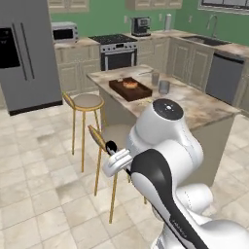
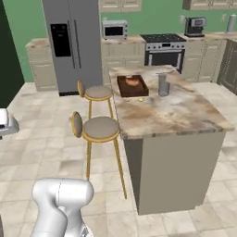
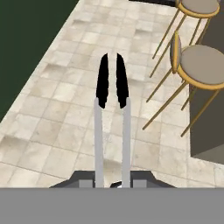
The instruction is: Take the tongs from the drawer on the left and place them on the dining counter next to the tray containing the hot dog.
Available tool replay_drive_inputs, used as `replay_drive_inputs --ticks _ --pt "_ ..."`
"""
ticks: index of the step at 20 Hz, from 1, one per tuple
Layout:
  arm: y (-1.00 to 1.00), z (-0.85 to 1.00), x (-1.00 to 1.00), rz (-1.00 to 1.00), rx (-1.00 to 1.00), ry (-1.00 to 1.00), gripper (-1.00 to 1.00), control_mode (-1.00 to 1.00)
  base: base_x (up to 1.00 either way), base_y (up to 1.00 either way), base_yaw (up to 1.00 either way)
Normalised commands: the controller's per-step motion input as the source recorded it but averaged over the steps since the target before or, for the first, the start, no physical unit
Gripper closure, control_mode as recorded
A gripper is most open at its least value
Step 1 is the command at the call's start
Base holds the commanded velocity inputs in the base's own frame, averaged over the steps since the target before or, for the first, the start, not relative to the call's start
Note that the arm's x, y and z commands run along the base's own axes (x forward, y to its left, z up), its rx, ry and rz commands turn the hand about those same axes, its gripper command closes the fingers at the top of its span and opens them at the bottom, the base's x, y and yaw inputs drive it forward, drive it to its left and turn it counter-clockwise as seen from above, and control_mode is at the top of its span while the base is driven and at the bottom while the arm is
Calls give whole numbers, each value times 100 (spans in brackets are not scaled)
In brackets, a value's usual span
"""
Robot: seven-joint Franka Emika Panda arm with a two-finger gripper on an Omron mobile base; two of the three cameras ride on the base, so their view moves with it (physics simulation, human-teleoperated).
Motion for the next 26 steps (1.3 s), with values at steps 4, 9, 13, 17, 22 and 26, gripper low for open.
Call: replay_drive_inputs --ticks 4,9,13,17,22,26 --pt "0 0 0 0 0 0 100 100 -13 100 -52" --pt "0 0 0 0 0 0 100 100 -15 100 -50" --pt "0 0 0 0 0 0 100 100 -17 100 -48" --pt "0 0 0 0 0 0 100 100 -11 100 -23" --pt "0 0 0 0 0 0 100 100 0 100 0" --pt "0 0 0 0 0 0 100 100 16 100 0"
